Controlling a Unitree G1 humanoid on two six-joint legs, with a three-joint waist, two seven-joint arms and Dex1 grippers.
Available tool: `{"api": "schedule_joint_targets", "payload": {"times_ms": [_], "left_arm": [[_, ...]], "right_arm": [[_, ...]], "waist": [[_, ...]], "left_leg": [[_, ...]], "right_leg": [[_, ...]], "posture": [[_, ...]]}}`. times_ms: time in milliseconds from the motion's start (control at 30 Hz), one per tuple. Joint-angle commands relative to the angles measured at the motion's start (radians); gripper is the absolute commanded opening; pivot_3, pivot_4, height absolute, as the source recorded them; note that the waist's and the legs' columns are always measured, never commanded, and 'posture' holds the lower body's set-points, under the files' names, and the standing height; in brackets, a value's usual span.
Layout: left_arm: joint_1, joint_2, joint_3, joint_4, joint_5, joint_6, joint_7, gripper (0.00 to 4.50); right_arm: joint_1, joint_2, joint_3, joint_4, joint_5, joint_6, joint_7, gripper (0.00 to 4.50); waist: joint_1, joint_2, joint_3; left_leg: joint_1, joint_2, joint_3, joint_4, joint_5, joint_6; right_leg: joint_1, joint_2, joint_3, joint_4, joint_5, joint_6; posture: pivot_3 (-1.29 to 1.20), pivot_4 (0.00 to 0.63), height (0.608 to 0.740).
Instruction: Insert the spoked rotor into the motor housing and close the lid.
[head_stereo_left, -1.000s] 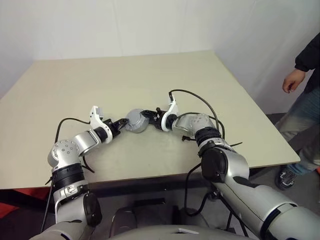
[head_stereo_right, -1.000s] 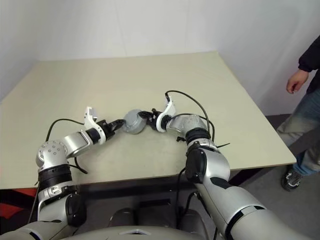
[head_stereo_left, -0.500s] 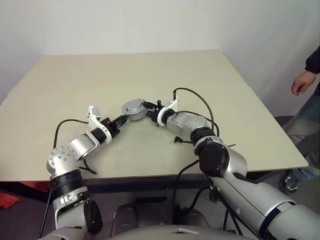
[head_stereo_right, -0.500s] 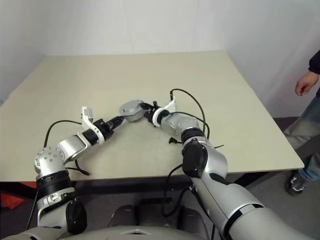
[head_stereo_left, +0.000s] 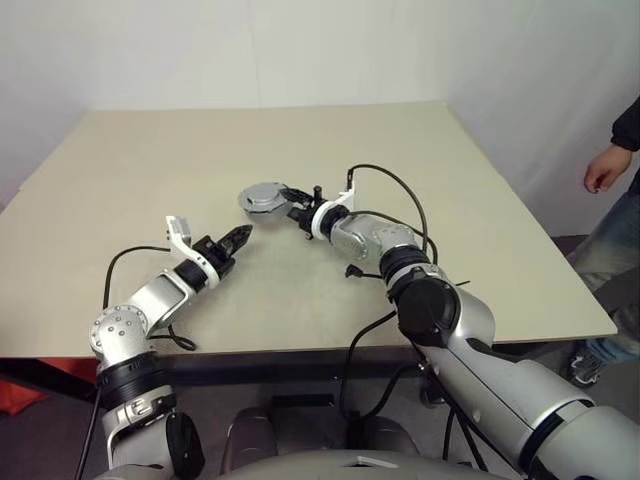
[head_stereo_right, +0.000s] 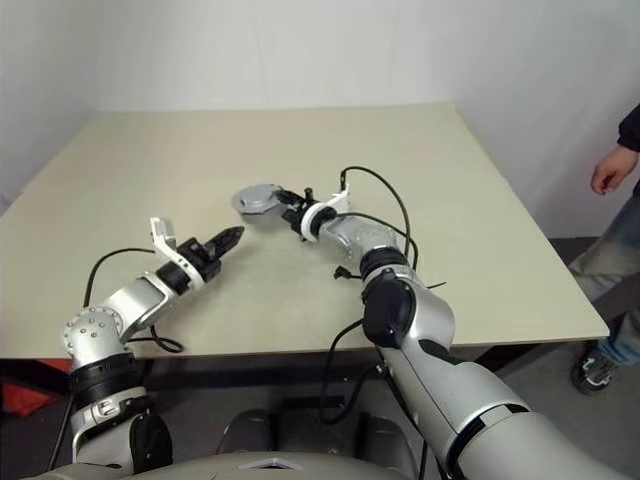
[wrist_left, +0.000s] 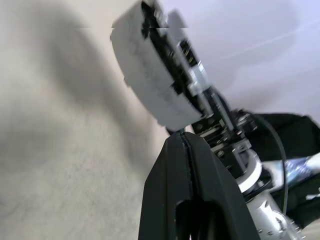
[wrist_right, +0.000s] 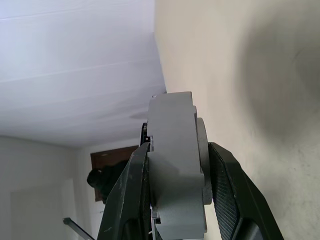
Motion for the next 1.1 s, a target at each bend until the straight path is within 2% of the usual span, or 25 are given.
{"api": "schedule_joint_targets", "payload": {"times_ms": [33, 400, 600, 700, 867, 1000, 1100], "left_arm": [[0.007, 0.006, 0.006, -0.021, -0.046, -0.033, 0.016, 0.0], [0.021, 0.003, -0.007, -0.007, -0.117, -0.088, 0.043, 0.0], [0.028, 0.013, -0.023, 0.011, -0.106, -0.129, 0.049, 0.0], [0.022, 0.012, -0.028, 0.02, -0.083, -0.176, 0.052, 0.59], [0.021, 0.01, -0.041, 0.013, -0.13, -0.178, 0.04, 2.22], [0.013, 0.002, -0.032, 0.054, -0.291, -0.109, 0.083, 3.5], [0.014, 0.009, -0.042, 0.058, -0.438, -0.066, 0.09, 3.5]], "right_arm": [[-0.057, -0.004, -0.018, -0.02, 0.051, 0.0, 0.011, 1.67], [-0.07, -0.022, -0.033, -0.015, 0.082, -0.002, -0.002, 1.67], [-0.078, -0.026, -0.029, -0.02, 0.089, 0.019, 0.005, 1.67], [-0.08, -0.024, -0.024, -0.023, 0.088, 0.028, 0.008, 1.67], [-0.08, -0.028, -0.019, -0.023, 0.082, 0.031, 0.008, 1.67], [-0.081, -0.029, -0.012, -0.03, 0.081, 0.048, 0.021, 1.67], [-0.081, -0.029, 0.003, -0.04, 0.079, 0.082, 0.047, 1.67]], "waist": [[0.0, 0.0, 0.0], [0.0, 0.0, 0.0], [0.0, 0.0, 0.0], [0.0, 0.0, 0.0], [0.001, -0.001, 0.0], [0.001, -0.001, 0.0], [0.003, -0.001, 0.0]], "left_leg": [[0.0, 0.0, 0.0, 0.0, 0.0, 0.0], [0.0, 0.0, 0.0, 0.001, 0.0, 0.0], [0.0, 0.0, 0.0, 0.001, 0.0, 0.0], [0.0, 0.0, 0.0, 0.001, 0.0, 0.0], [0.0, 0.0, 0.0, 0.001, 0.0, 0.0], [0.0, 0.0, 0.0, 0.001, 0.0, 0.0], [0.0, 0.0, 0.0, 0.002, 0.0, 0.0]], "right_leg": [[0.0, 0.0, 0.0, 0.0, 0.0, 0.0], [0.0, 0.0, 0.0, 0.0, 0.0, 0.0], [0.0, 0.0, 0.0, 0.0, 0.0, 0.0], [0.0, 0.0, 0.0, 0.001, 0.0, 0.0], [0.0, 0.0, 0.0, 0.001, 0.0, 0.001], [0.0, 0.0, 0.0, 0.001, 0.0, 0.001], [0.0, 0.0, 0.0, 0.002, 0.0, 0.0]], "posture": [[0.0, 0.0, 0.74], [0.0, 0.0, 0.74], [0.0, 0.0, 0.74], [0.0, 0.0, 0.74], [0.0, 0.0, 0.74], [0.0, 0.0, 0.74], [0.0, 0.0, 0.74]]}}
